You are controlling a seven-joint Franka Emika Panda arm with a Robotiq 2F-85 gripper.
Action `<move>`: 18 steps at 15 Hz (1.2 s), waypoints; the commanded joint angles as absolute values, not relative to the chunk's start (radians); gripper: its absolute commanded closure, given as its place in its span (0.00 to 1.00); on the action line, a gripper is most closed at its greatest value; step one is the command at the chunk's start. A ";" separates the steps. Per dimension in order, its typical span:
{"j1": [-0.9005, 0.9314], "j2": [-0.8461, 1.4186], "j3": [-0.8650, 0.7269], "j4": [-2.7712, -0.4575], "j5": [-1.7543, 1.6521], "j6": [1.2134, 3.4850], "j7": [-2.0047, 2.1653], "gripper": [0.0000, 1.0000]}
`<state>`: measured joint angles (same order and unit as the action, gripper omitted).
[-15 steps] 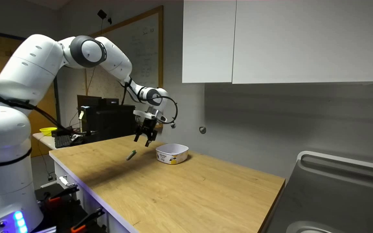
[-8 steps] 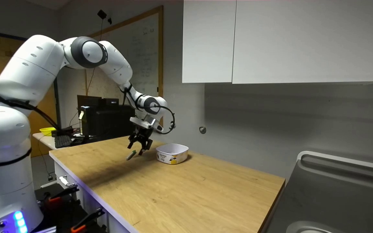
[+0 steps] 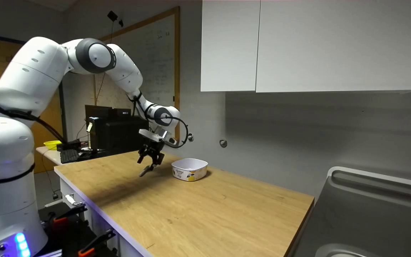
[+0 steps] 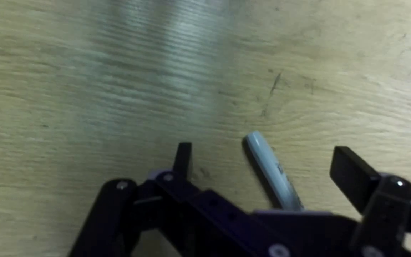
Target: Put the marker in the lunchbox
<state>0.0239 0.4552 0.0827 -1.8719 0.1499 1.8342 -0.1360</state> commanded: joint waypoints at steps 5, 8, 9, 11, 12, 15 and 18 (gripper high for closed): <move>0.082 0.468 0.091 -1.839 0.088 1.906 -0.088 0.00; 0.092 0.471 0.103 -1.840 0.094 1.866 -0.110 0.00; 0.096 0.468 0.104 -1.850 0.091 1.863 -0.112 0.00; 0.101 0.464 0.104 -1.864 0.084 1.866 -0.119 0.00; 0.108 0.468 0.096 -1.870 0.061 1.883 -0.112 0.00; 0.119 0.488 0.075 -1.865 -0.034 1.933 -0.091 0.00; 0.116 0.509 0.058 -1.845 -0.110 1.976 -0.081 0.00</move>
